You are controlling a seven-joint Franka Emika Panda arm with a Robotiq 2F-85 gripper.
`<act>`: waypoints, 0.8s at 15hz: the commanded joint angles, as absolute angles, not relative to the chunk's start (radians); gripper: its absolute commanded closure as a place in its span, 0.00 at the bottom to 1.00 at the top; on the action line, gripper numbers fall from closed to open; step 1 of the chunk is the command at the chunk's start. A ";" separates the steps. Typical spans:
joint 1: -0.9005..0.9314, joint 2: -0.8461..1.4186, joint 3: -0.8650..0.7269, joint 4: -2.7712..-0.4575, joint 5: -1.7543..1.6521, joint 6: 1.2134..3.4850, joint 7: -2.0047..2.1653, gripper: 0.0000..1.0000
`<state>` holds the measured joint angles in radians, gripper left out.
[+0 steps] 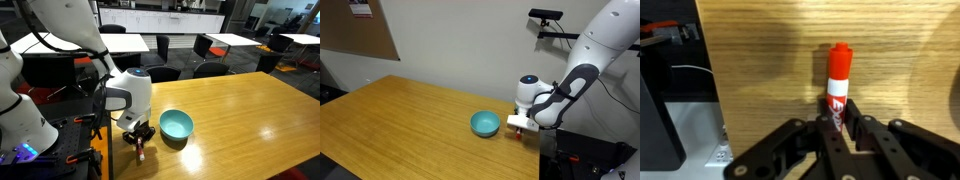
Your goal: Put the marker in the bowl
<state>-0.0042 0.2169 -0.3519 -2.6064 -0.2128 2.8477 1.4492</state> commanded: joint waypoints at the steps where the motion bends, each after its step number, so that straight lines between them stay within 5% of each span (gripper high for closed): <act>1: 0.064 0.101 -0.439 -2.661 -0.380 2.846 1.540 0.95; 12: 0.015 -0.035 -0.351 -2.661 -0.657 2.890 1.689 0.95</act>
<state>0.0085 0.0017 -0.3574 -2.6411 -0.6447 2.8549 1.6839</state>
